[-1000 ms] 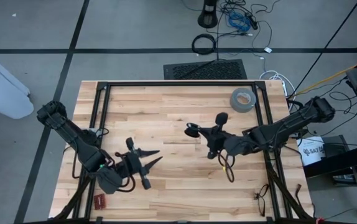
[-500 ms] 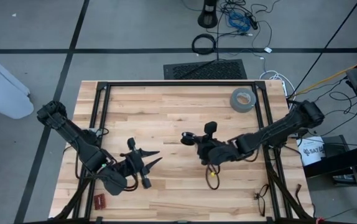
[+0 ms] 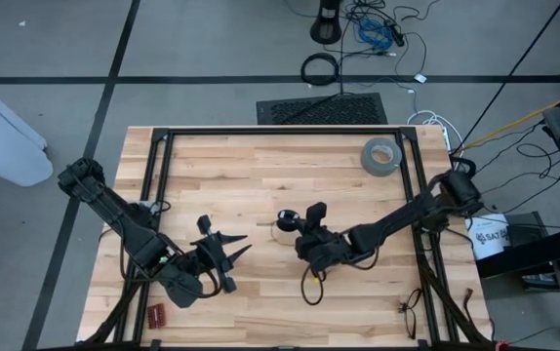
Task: Coil cords
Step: Coil the black wire onto the spool, then return to Home Position
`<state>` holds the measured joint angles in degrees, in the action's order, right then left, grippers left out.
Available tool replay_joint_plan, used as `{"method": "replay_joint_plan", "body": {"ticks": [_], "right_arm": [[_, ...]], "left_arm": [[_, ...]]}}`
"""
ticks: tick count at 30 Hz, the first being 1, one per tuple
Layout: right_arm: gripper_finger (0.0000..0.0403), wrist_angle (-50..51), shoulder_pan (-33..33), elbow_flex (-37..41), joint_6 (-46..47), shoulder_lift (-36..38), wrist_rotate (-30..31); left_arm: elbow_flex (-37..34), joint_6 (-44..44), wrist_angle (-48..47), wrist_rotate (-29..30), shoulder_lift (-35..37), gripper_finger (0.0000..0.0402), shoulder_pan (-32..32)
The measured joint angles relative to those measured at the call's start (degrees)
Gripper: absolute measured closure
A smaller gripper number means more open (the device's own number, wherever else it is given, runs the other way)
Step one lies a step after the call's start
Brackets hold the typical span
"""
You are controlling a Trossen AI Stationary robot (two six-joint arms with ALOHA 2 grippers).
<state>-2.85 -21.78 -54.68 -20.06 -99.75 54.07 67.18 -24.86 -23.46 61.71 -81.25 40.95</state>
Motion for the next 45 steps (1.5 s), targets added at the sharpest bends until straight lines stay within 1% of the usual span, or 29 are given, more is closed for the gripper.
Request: {"method": "replay_joint_plan", "body": {"ticks": [7,11,22,24,27,30,35,39,45], "right_arm": [[0.0403,-0.71,-0.02,0.04,2.89,-3.67,-0.22],[0.0403,-2.0,-0.02,0.07,2.44,-5.1,-0.04],[0.0403,-2.85,0.0,0.09,-5.86,-10.45,0.58],[0.0403,-2.99,-0.07,0.09,-7.06,-11.08,1.47],[0.0401,-3.02,-0.07,0.07,-8.23,-11.47,1.16],[0.039,-3.02,-0.07,0.07,-8.23,-11.51,0.56],[0.0363,-3.0,-0.08,0.07,-6.88,-11.51,-3.24],[0.034,-2.86,-0.51,0.07,-5.17,-11.2,-3.05],[0.0321,0.32,-1.66,0.0,1.24,-5.88,-3.12]], "left_arm": [[-0.02,-0.18,-0.06,0.0,0.0,0.029,0.0],[-0.02,-0.33,-0.17,-0.02,0.0,0.029,0.0],[-0.07,-0.35,-0.13,-0.09,0.0,0.029,-0.09],[-0.07,-0.35,-0.11,-0.09,0.0,0.029,-0.11],[-0.07,-0.35,-0.12,-0.11,0.0,0.029,-0.11],[-0.07,-0.35,-0.13,-0.13,0.0,0.029,-0.11],[-0.07,-0.36,-0.12,-0.17,0.0,0.029,-0.11],[-0.07,-0.35,0.01,-0.14,0.0,0.029,-0.11],[-0.07,-0.35,0.43,1.48,0.0,0.029,-0.11]]}}
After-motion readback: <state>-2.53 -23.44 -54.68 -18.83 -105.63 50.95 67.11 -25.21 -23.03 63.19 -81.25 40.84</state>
